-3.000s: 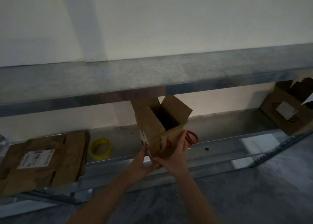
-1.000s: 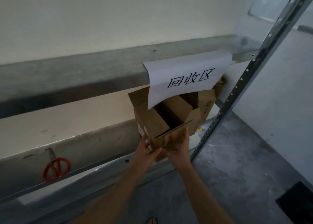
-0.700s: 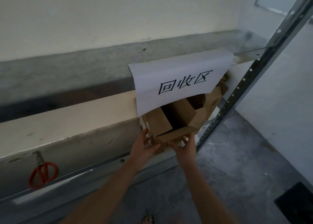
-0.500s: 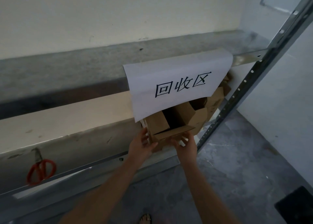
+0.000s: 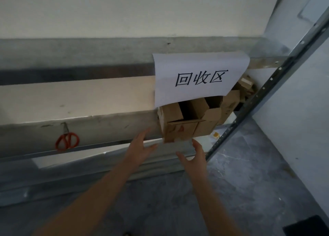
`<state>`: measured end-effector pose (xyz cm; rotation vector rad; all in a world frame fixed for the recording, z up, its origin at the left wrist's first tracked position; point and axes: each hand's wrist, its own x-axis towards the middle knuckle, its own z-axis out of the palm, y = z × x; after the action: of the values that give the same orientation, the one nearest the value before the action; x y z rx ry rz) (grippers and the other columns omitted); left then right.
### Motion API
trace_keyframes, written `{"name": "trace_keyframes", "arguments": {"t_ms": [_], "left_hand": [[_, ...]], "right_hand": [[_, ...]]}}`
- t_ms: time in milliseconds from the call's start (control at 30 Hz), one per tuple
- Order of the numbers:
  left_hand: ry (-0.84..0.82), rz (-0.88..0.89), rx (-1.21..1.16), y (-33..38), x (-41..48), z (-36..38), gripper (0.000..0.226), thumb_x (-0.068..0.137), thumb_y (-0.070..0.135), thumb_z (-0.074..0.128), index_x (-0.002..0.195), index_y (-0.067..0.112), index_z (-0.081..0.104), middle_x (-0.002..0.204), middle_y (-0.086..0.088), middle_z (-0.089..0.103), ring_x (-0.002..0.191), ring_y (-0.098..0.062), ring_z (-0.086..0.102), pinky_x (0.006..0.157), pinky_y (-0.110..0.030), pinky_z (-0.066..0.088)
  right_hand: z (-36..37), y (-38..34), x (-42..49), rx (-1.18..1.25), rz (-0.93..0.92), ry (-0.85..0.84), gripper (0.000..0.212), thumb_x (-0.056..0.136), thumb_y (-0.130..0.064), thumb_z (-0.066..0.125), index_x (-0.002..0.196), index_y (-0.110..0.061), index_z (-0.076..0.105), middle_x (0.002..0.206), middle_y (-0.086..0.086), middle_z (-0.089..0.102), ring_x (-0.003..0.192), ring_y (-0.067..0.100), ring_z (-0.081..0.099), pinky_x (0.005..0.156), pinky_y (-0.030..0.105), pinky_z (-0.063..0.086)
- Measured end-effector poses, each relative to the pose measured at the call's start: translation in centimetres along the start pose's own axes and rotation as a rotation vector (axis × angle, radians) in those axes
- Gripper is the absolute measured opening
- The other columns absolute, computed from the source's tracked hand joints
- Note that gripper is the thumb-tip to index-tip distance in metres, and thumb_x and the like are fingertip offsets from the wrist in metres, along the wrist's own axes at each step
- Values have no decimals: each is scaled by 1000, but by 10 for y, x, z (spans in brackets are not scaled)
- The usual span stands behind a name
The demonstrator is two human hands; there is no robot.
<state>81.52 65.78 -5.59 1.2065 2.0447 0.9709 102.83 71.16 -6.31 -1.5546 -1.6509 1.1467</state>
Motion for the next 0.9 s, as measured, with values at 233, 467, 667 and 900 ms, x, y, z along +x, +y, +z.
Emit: {"name": "trace_keyframes", "arguments": {"t_ms": [233,467,667,900], "left_hand": [[-63,344,822,-61,-51,-127,70,97,54,36,154,20,13,161,0,14,148,-18,7,120,-37,5],[62,307,1001,-172,-108,-320,66,96,53,39,151,20,24,158,-3,24,146,-23,17,120,-39,6],[140,151,954,-263,-173,-464,61,97,46,43,150,23,25,157,-2,25,144,-24,21,119,-43,13],[218,2,930,-376,-225,-597,63,95,44,47,150,19,28,155,-4,29,142,-26,27,116,-41,19]], "right_hand": [[101,-59,-79,-426,-383,-171,72,92,-54,57,152,-25,30,158,4,29,147,24,20,119,45,24],[272,-163,-158,-734,-742,-238,65,97,-57,38,153,-26,28,160,7,25,150,29,13,122,47,12],[418,-244,-245,-712,-835,-314,62,97,-55,41,151,-27,32,159,7,28,149,30,15,121,50,12],[574,-304,-318,-688,-898,-542,62,99,-56,37,153,-29,26,162,7,20,150,28,10,122,47,8]]}}
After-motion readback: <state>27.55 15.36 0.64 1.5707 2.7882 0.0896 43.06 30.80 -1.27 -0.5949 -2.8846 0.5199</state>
